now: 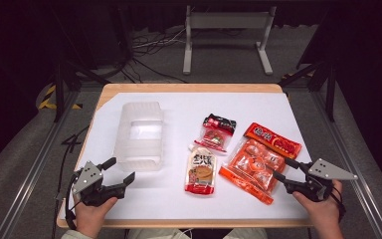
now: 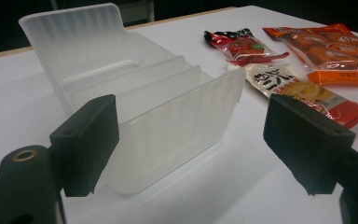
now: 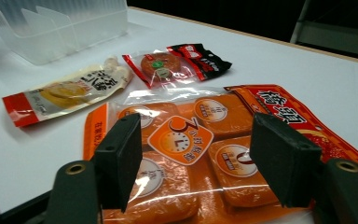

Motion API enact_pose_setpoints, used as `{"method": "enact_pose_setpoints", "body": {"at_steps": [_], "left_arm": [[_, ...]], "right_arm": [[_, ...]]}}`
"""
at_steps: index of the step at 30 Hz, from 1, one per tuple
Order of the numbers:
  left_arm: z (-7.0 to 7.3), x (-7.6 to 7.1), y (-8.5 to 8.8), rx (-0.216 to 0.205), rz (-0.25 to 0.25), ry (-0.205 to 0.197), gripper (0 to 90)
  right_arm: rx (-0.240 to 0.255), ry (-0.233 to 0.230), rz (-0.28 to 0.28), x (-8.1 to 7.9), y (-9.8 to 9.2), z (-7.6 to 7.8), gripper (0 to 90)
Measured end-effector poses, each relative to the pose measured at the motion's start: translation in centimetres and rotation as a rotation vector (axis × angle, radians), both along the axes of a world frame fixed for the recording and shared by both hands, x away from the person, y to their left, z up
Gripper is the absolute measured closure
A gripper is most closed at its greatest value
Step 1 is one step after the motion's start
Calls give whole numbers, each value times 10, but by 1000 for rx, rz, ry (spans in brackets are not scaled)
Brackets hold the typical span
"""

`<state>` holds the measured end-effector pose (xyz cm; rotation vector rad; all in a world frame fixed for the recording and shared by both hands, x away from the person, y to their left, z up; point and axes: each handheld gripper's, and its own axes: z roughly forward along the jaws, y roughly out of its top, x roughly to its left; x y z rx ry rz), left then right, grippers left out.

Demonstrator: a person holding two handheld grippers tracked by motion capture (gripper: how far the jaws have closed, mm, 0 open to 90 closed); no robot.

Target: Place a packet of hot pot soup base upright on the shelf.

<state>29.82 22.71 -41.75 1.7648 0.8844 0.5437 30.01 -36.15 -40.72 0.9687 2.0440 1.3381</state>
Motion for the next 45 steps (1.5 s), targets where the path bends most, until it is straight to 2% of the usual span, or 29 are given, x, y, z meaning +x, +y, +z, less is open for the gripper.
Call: {"method": "enact_pose_setpoints", "body": {"at_steps": [3,7,12,21,24,28,33,38,40,45], "left_arm": [[0,-1,-1,-10,0,-7,188],[-1,0,0,-9,8,-7,186],[-1,0,1,-11,12,-6,184],[-1,0,0,-9,14,-16,171],[-1,1,1,-10,14,-17,168],[0,1,5,-33,29,-15,167],[1,0,7,-39,36,-24,164],[1,0,7,-40,39,-20,162],[0,0,7,-36,44,-17,163],[1,0,6,-37,44,-27,163]], "right_arm": [[11,2,-9,7,-2,2,345],[22,-17,-19,12,-5,7,339],[17,-17,-38,20,-8,11,338],[-3,-24,-116,40,-19,23,334],[-2,-13,-142,50,-26,23,334],[3,-4,-166,64,-34,22,335],[9,0,-192,74,-41,20,342],[27,20,-208,80,-49,18,343],[50,34,-213,83,-54,16,342],[107,67,-214,89,-61,13,264]]}}
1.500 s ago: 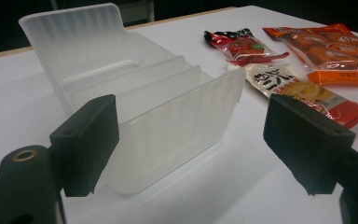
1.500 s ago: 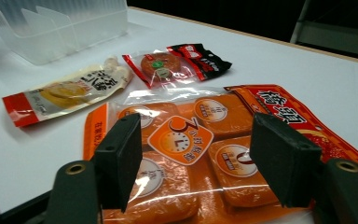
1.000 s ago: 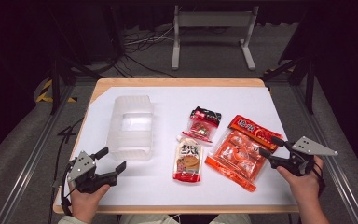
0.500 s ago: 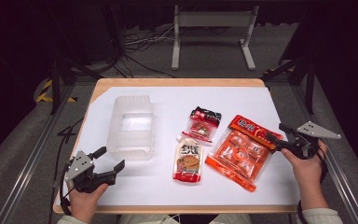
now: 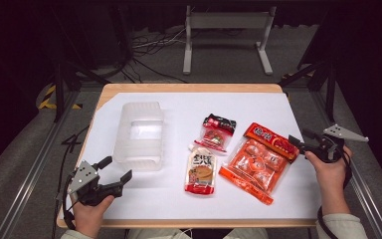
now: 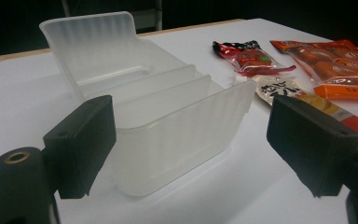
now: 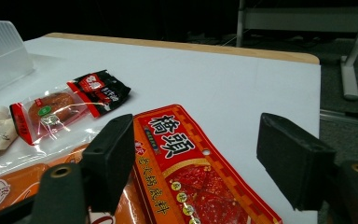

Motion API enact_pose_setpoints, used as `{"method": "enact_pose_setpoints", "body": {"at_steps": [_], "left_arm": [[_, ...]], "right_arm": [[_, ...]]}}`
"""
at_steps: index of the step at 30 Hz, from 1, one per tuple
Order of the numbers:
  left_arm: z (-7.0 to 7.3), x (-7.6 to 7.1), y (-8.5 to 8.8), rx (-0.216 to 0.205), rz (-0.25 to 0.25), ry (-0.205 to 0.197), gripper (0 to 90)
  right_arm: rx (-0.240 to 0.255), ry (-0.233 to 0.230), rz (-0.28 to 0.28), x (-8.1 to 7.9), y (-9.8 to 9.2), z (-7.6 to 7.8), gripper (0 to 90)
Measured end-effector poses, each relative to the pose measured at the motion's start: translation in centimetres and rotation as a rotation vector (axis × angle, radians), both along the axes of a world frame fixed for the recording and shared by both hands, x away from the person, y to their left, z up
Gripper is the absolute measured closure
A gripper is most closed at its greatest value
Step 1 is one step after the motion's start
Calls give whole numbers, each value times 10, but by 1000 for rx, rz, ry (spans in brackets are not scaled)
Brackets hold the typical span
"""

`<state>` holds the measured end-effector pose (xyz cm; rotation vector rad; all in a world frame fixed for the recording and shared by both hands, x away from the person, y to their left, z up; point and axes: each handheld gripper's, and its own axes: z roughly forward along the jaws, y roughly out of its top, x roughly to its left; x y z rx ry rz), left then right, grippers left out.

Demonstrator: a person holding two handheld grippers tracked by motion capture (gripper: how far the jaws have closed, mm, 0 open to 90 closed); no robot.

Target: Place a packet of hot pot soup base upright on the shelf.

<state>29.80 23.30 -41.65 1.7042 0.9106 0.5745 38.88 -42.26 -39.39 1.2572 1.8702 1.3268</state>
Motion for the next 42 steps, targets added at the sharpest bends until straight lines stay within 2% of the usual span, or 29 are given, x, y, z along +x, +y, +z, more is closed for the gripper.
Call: {"method": "enact_pose_setpoints", "body": {"at_steps": [3,9,13,21,25,31,33,36,40,42], "left_arm": [[0,0,0,-4,0,6,163],[1,-1,0,-10,0,13,162],[2,-2,-3,3,1,7,163],[2,-2,-1,-4,9,6,163],[1,-2,-2,7,8,6,163],[1,-2,-2,7,14,7,163],[1,-2,-2,7,15,8,163],[1,-2,-2,8,17,8,163],[1,-2,-1,6,19,9,163],[1,-2,-1,7,20,7,163]], "right_arm": [[14,9,4,3,-2,-2,248],[41,69,22,11,-2,-18,205],[17,77,-5,14,-3,-26,198],[37,168,-62,18,-12,-43,195],[57,190,-68,19,-14,-44,186],[76,268,-86,24,-16,-46,166],[77,276,-92,25,-16,-47,163],[87,293,-126,26,-18,-47,154],[107,319,-93,26,-17,-48,197],[115,318,-75,26,-17,-47,222]]}}
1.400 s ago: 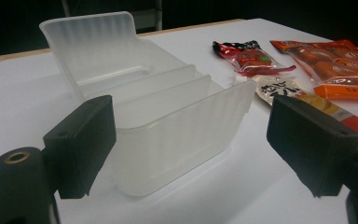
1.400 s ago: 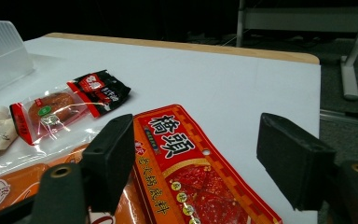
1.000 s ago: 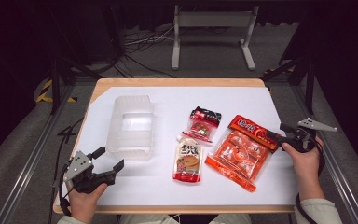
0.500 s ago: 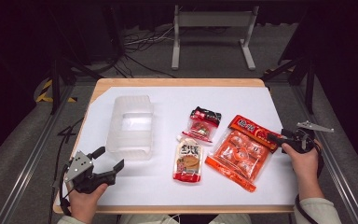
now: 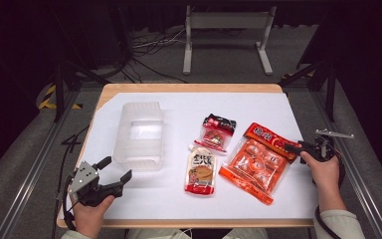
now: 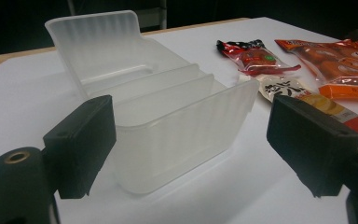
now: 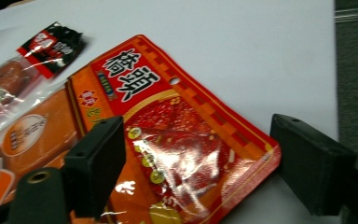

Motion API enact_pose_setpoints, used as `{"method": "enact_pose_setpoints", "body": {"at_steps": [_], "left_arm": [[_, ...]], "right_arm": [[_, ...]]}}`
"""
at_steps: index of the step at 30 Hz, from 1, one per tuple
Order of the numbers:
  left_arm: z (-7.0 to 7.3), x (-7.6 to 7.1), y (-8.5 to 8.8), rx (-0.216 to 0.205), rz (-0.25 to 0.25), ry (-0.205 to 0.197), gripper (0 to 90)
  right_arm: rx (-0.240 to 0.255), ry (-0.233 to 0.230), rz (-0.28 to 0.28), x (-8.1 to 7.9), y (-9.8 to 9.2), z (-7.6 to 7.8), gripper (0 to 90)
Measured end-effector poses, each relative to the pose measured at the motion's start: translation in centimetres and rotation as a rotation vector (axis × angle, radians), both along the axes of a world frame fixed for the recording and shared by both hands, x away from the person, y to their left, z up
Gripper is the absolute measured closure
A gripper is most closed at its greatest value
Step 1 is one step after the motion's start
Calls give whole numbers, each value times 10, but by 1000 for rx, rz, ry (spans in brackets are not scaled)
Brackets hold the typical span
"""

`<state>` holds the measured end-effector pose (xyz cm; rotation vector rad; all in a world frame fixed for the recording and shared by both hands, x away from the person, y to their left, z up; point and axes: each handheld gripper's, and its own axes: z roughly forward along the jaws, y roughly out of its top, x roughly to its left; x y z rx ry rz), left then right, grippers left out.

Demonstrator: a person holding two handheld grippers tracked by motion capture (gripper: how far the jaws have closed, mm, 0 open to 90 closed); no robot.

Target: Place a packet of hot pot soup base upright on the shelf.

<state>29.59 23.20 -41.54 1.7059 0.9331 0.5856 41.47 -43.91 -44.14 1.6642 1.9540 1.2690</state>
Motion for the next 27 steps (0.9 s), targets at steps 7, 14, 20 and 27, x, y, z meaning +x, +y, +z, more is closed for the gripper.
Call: {"method": "enact_pose_setpoints", "body": {"at_steps": [7,14,20,27], "left_arm": [[0,0,0,3,-3,0,163],[0,-1,-2,-5,-14,-10,165],[1,-1,-2,2,-15,-10,165],[1,-2,-2,7,-18,-9,165]], "right_arm": [[24,-73,53,-8,2,17,345],[23,-46,172,-6,8,21,391],[27,-47,243,-8,9,23,527],[-59,-11,309,-1,32,14,511]]}}
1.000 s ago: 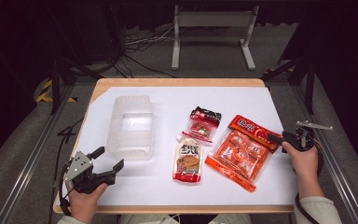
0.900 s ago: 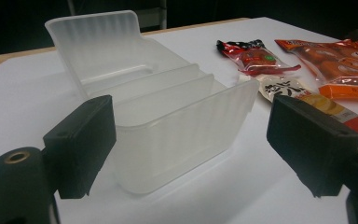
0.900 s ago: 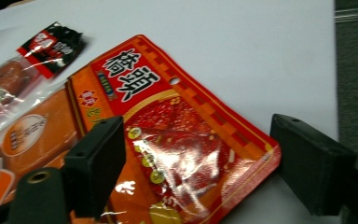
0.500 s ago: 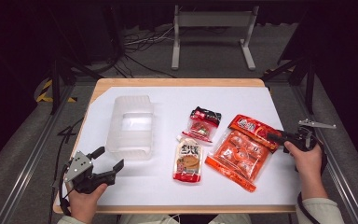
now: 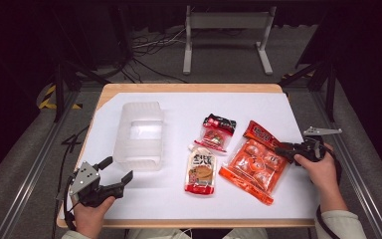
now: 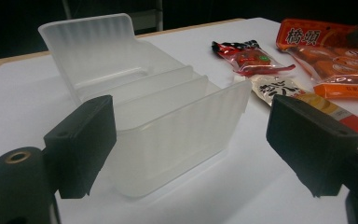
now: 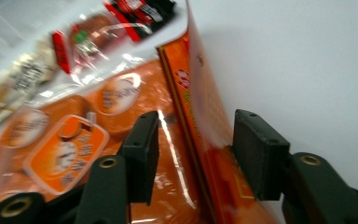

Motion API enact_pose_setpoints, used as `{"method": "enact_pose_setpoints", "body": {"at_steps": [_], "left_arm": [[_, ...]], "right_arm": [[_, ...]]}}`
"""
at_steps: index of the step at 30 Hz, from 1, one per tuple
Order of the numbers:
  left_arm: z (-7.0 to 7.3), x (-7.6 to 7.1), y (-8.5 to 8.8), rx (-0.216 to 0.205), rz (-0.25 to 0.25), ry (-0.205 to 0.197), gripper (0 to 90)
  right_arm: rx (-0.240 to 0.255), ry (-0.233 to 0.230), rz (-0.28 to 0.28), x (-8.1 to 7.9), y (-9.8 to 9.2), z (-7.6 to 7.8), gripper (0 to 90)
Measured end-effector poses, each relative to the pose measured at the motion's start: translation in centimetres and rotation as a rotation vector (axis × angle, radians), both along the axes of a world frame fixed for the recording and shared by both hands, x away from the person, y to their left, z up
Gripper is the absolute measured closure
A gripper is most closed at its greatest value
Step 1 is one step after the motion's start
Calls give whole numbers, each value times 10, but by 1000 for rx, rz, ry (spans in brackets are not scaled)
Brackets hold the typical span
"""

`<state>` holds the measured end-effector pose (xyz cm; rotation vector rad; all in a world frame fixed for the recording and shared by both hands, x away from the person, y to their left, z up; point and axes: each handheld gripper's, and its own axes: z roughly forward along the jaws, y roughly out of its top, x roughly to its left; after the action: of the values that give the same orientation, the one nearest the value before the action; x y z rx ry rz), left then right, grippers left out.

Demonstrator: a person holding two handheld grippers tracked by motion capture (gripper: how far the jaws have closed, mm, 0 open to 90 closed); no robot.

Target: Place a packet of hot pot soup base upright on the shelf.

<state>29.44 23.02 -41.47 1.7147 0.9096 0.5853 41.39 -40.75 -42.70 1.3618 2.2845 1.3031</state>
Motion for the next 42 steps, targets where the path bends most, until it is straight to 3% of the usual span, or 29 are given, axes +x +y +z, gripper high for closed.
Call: {"method": "enact_pose_setpoints", "body": {"at_steps": [1,5,7,17,20,26,32,42], "left_arm": [[0,0,0,-3,1,-1,165],[0,0,1,-5,2,0,165],[0,0,1,-3,2,2,165],[-1,0,-1,2,0,0,166],[0,0,0,1,-1,-1,167],[0,0,1,2,-4,1,168],[0,0,-1,6,-7,-2,168],[3,0,-2,5,-8,-10,168]], "right_arm": [[-18,3,-9,2,2,-4,514],[34,8,-45,7,-1,-10,571],[18,-13,-53,9,-2,-14,608],[-6,-6,-90,13,-2,-15,810],[-51,-37,-90,12,0,-13,849],[-61,-63,-116,6,-1,0,875],[-15,-99,-128,-4,-6,22,900],[20,-156,-118,-20,-1,55,900]]}}
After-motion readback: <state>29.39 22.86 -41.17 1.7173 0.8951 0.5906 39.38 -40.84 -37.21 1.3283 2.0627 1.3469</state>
